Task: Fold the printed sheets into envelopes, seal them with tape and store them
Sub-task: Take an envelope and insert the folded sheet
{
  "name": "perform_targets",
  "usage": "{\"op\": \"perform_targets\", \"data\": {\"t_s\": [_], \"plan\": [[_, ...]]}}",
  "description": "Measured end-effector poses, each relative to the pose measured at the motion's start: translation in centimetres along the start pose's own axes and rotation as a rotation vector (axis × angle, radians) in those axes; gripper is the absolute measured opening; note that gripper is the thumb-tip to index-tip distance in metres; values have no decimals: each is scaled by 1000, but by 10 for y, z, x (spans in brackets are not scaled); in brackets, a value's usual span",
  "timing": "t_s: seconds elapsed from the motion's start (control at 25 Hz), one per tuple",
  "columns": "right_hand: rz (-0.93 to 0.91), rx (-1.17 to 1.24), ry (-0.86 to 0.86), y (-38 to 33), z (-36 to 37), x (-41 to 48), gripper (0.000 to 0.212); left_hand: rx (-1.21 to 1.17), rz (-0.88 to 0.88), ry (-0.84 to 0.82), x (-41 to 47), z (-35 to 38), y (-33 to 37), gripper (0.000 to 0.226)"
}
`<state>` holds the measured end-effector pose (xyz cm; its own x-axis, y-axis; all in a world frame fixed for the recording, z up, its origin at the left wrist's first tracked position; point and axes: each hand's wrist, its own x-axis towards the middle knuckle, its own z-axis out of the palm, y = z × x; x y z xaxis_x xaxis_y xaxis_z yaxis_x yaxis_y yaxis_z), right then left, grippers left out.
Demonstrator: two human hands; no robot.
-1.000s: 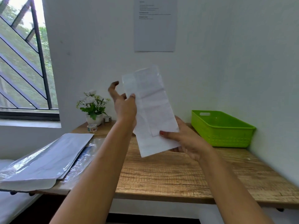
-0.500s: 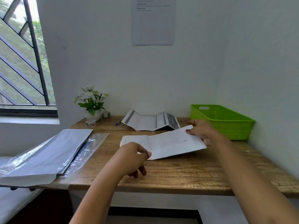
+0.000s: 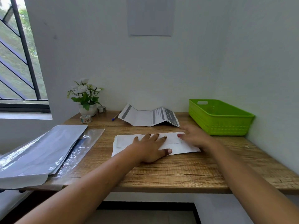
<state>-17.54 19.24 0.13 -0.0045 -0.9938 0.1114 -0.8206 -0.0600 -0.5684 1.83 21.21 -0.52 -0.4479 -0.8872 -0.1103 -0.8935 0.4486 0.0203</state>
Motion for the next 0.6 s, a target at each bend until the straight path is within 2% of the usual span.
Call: {"op": "perform_targets", "data": {"t_s": [0.08, 0.16, 0.44, 0.6], "plan": [[-61, -216, -173, -4, 12, -5, 62, -31, -26, -39, 5, 5, -6, 68], [-74, -375, -246, -7, 23, -7, 68, -37, -34, -61, 7, 5, -12, 67], [27, -477, -236, -8, 27, -5, 81, -53, -30, -64, 10, 6, -25, 69], [58, -457, -86, -22, 24, 0, 78, -58, -13, -47, 10, 3, -29, 71]]}}
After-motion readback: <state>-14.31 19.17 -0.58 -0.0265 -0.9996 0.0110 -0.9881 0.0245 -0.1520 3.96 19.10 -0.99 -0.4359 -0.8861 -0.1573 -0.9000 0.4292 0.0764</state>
